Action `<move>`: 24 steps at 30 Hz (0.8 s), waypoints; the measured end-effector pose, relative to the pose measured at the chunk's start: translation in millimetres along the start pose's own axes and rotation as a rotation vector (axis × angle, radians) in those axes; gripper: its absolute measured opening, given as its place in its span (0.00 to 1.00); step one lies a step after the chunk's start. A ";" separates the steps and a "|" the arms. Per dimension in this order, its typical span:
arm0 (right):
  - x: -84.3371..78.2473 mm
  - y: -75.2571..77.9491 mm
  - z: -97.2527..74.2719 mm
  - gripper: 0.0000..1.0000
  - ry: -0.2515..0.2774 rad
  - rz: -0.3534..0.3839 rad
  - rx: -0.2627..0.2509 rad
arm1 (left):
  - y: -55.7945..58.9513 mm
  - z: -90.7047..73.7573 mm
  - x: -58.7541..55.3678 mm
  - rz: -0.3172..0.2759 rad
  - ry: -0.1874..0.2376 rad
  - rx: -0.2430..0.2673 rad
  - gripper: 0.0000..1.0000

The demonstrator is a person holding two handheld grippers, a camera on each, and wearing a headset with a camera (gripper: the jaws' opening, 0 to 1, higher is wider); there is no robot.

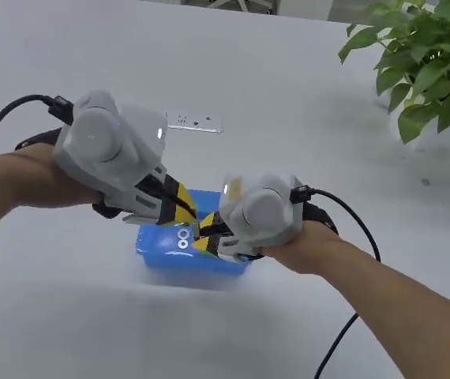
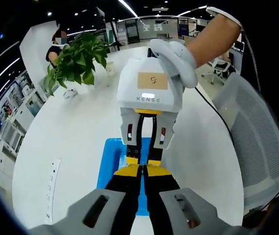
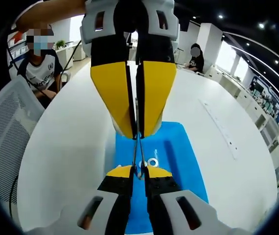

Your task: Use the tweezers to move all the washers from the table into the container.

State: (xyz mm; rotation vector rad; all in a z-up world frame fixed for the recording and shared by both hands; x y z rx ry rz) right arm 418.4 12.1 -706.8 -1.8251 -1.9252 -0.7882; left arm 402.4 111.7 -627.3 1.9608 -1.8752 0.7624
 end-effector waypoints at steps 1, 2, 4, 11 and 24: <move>-1.0 0.7 0.9 0.11 -0.001 0.002 0.000 | -1.1 1.6 -1.1 -0.001 -0.001 -0.002 0.06; -1.7 1.4 1.6 0.11 0.000 0.006 0.001 | -1.8 2.4 -1.9 -0.003 -0.002 -0.004 0.06; -3.7 4.3 2.8 0.11 0.001 0.013 0.003 | -4.6 4.3 -3.0 -0.006 0.001 -0.006 0.06; -8.0 9.0 7.7 0.11 -0.007 0.022 0.015 | -10.6 10.5 -6.5 -0.013 0.002 -0.017 0.06; -13.9 11.3 17.0 0.11 -0.018 0.044 0.047 | -17.0 19.7 -14.1 -0.030 -0.002 -0.039 0.06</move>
Point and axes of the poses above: the centre of the closed fingertips' face, and the gripper's own axes: z roughly forward along the fingers, y roughly to its right, x roughly out of its top, the point moved 9 cm from there along -z, roughly backward along the fingers, and after that the axes turned 7 degrees about -y, right-handed, at the moved point
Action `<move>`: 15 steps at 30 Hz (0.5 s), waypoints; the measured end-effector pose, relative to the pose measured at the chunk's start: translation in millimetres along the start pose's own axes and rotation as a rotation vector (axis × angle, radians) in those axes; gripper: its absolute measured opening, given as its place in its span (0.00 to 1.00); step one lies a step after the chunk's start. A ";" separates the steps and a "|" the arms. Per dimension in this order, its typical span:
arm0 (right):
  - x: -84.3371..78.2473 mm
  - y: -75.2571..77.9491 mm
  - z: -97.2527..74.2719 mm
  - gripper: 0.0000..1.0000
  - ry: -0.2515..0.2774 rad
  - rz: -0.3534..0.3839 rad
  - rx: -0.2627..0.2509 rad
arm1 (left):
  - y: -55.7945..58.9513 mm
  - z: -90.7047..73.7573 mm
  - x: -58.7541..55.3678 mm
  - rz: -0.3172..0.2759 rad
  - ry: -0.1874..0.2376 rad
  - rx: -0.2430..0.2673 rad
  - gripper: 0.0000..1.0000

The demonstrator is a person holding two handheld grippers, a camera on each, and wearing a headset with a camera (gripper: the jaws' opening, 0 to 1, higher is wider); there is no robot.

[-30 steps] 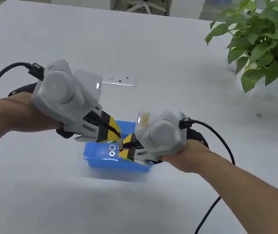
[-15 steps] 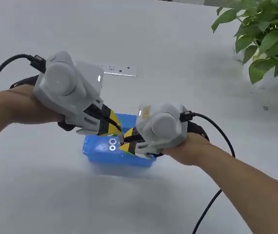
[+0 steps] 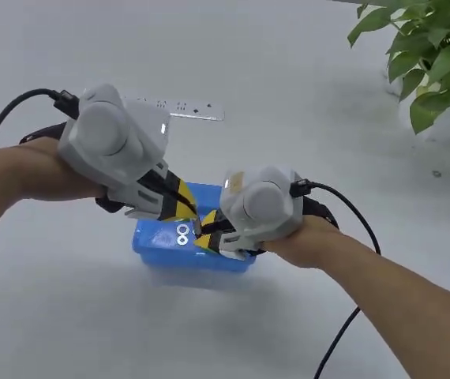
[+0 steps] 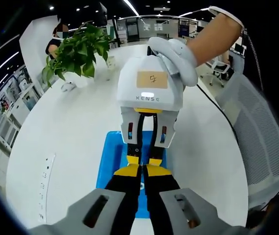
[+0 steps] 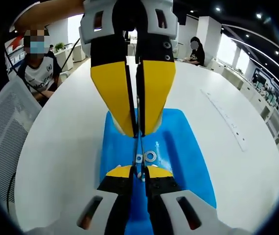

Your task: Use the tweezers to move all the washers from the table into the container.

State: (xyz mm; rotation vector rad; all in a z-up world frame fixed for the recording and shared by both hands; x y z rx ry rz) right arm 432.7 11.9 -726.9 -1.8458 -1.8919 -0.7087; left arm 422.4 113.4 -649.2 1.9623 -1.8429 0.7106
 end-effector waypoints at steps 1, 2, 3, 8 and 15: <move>-0.2 0.5 -0.2 0.11 0.001 0.003 -0.001 | -0.6 -0.1 0.0 -0.001 0.001 0.001 0.06; -0.6 0.8 -0.2 0.11 0.004 0.007 0.001 | -0.9 0.0 0.1 -0.002 0.002 0.001 0.06; -0.8 1.0 -0.1 0.11 0.005 0.010 0.002 | -1.1 0.1 0.3 -0.003 0.002 0.000 0.06; -0.2 -0.2 -1.0 0.12 0.005 0.008 0.001 | -0.6 -0.2 1.9 0.006 -0.002 0.001 0.06; 3.6 -0.9 -7.2 0.12 0.016 0.007 -0.011 | 2.2 -6.5 6.7 0.014 0.001 0.006 0.06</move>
Point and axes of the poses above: the centre of the closed fingertips' face, and the gripper's own axes: z roughly forward along the fingers, y roughly to its right, x roughly out of its top, the point moved 9 cm from there along -z, roughly backward along the fingers, and after that the axes turned 7 degrees about -y, right-handed, at the moved point
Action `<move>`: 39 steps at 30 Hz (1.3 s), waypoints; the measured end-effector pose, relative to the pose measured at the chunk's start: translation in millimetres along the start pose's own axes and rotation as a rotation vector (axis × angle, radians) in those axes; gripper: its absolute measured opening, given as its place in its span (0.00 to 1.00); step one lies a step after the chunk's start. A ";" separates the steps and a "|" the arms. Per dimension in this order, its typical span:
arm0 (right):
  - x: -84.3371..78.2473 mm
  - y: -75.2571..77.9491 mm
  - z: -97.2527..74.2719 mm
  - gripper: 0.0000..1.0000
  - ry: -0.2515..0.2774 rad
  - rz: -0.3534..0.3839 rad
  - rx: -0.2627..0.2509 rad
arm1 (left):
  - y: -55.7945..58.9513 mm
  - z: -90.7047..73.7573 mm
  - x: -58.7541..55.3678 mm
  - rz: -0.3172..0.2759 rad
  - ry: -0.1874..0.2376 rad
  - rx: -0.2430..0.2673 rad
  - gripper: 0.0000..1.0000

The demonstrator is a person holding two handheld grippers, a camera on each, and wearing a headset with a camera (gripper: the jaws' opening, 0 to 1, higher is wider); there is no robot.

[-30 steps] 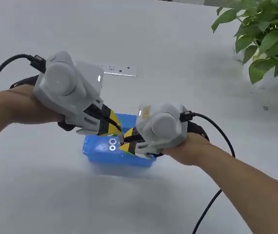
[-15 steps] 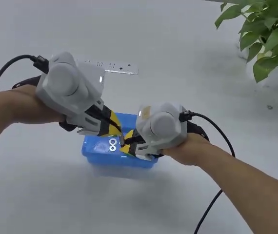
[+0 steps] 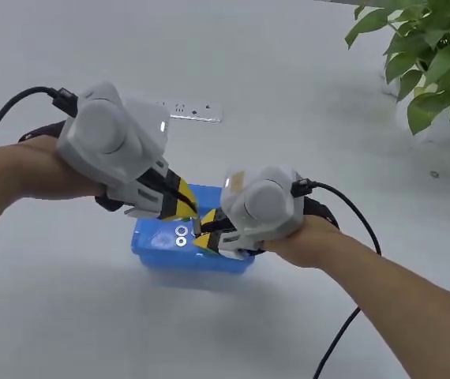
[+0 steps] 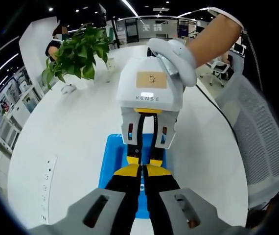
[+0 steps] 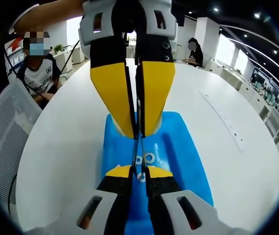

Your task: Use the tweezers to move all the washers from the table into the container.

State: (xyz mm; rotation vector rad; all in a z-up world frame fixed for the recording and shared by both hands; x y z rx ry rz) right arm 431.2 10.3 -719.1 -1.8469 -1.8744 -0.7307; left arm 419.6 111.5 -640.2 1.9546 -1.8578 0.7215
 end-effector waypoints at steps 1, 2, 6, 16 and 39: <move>1.2 -0.6 -1.6 0.12 0.003 -0.001 -0.002 | 0.3 -1.0 0.8 0.001 0.000 0.001 0.06; 2.1 -1.3 -2.8 0.12 0.004 -0.002 -0.004 | 1.0 -2.5 1.9 0.002 0.000 0.002 0.06; 5.6 -3.7 -7.6 0.14 0.011 -0.010 -0.009 | 3.8 -8.1 6.0 0.012 -0.007 0.005 0.06; 15.7 -8.1 -24.9 0.16 0.036 -0.037 -0.043 | 12.7 -23.6 18.0 0.030 -0.011 0.019 0.06; 34.7 -34.8 -53.3 0.09 0.055 -0.105 -0.073 | 39.9 -54.3 30.6 0.040 0.003 0.057 0.06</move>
Point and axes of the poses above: the centre of the closed fingertips' face, and the gripper's own axes: z roughly forward along the fingers, y roughly to its right, x roughly out of its top, the point moved 9 cm from there along -z, roughly backward along the fingers, and after that the axes turned 7 degrees about -y, right-handed, at the moved point
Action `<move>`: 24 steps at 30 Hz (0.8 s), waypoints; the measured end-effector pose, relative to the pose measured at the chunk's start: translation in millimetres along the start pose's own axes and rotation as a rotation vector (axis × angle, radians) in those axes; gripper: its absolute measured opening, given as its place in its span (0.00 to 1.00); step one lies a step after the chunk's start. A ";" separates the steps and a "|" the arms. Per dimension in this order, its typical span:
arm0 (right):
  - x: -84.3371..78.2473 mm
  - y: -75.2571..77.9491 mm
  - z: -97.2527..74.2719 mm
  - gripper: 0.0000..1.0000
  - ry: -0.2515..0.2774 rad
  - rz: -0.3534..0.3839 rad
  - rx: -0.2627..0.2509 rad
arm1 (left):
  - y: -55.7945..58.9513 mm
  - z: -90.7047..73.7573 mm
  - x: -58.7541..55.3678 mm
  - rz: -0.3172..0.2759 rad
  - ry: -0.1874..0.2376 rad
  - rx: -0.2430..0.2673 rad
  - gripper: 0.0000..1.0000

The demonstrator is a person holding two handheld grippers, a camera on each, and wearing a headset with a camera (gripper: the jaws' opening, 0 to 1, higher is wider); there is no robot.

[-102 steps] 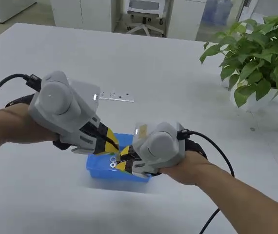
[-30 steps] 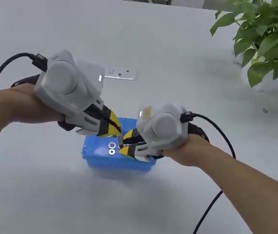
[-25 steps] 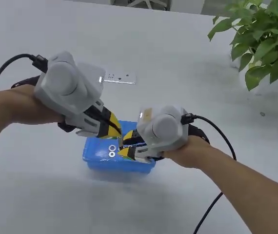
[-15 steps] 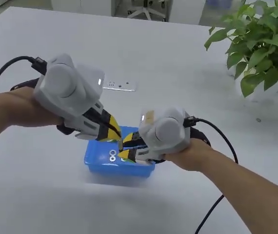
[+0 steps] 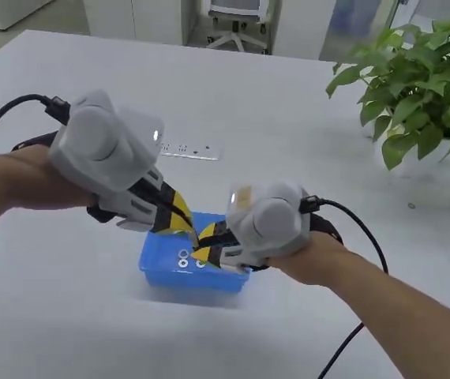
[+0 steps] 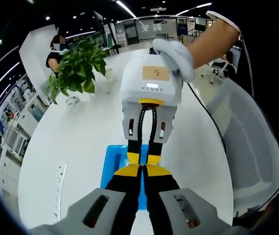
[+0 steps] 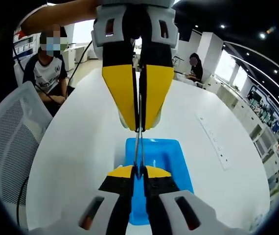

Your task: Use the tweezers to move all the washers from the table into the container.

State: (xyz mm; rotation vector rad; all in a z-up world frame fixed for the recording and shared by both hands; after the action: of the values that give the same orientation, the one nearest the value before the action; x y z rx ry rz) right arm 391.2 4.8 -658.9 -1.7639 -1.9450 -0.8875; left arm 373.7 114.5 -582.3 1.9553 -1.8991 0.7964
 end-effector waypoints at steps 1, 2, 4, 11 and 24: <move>0.1 -0.9 -0.9 0.08 -0.001 -0.001 -0.002 | 1.5 -0.5 0.0 0.000 0.001 0.001 0.06; 0.1 -2.8 -2.0 0.08 -0.002 0.000 0.002 | 4.1 -1.1 -0.1 -0.002 0.002 0.000 0.06; 0.4 -7.0 -3.6 0.08 -0.009 -0.010 0.005 | 6.6 -1.4 -0.5 -0.001 0.002 0.000 0.06; 1.8 -20.6 -7.4 0.07 -0.032 -0.034 0.022 | 23.2 -3.6 -4.1 -0.005 0.004 -0.009 0.06; -4.3 -46.4 -6.9 0.06 -0.091 -0.064 0.068 | 49.9 5.8 -18.2 -0.019 -0.015 -0.036 0.06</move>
State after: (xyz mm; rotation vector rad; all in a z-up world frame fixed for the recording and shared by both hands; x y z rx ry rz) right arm 345.5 -3.8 -666.1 -1.7396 -2.0745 -0.7646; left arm 326.1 122.1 -605.5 1.9602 -1.8879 0.7392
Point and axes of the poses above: the centre of the closed fingertips' face, and the gripper's own axes: z roughly forward along the fingers, y roughly to its right, x roughly out of its top, the point moved 9 cm from there along -z, roughly backward along the fingers, and after that the axes turned 7 degrees about -y, right-handed, at the moved point
